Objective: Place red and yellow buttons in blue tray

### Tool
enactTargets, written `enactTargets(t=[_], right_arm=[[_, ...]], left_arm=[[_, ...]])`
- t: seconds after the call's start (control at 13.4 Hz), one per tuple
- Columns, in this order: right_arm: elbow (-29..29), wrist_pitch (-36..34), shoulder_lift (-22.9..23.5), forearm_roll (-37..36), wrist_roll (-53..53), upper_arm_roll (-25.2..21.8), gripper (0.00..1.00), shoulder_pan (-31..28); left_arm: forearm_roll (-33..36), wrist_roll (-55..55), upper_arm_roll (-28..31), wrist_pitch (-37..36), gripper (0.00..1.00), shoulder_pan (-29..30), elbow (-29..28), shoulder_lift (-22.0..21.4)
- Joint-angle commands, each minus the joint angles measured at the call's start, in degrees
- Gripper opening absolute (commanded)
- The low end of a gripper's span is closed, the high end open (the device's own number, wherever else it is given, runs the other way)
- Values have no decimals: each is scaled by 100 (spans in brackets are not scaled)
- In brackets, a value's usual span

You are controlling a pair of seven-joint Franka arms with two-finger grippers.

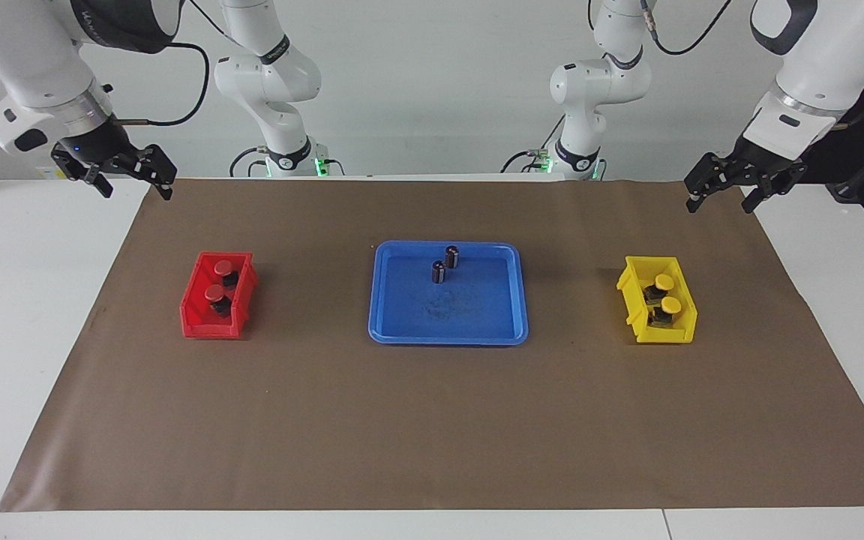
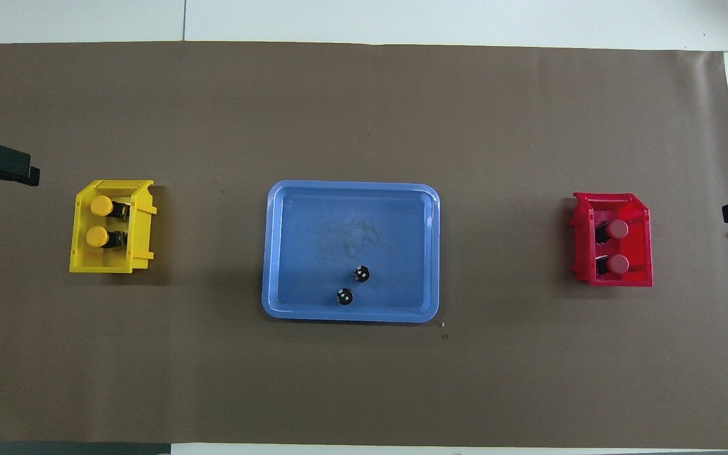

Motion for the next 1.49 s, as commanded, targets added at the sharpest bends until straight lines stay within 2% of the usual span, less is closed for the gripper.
enactTargets(t=[0.0,0.3,0.6,0.75,0.89,1.12,1.27,1.42], right_arm=[[-108,173,-77,108,-230,23,97,-32],[-108,630,63,109,-239,23,81,-32],[-196,1288,703,389,-353,23,75,-84],[-790,2076,784,469,-476,23,70,-76],[-1363,2720,766,469,-477,23,69,-32],[-2082,3423,715,478,-485,23,67,-23],[-2514,3793,574,478,-485,23,64,108],[-2700,3970,529,478,-477,23,61,126]], left_arm=[[-104,7,16,-52,100,-28,-168,-164],[-112,-125,16,-43,100,-151,-274,-217],[-112,-108,16,-8,100,-168,-370,-269],[-112,-99,25,18,100,-134,-362,-269],[-112,-37,25,27,100,-98,-388,-278],[-104,-72,34,219,100,-159,-896,-532],[-104,-107,25,370,100,-204,-960,-560],[-112,-125,16,379,100,-308,-959,-559]])
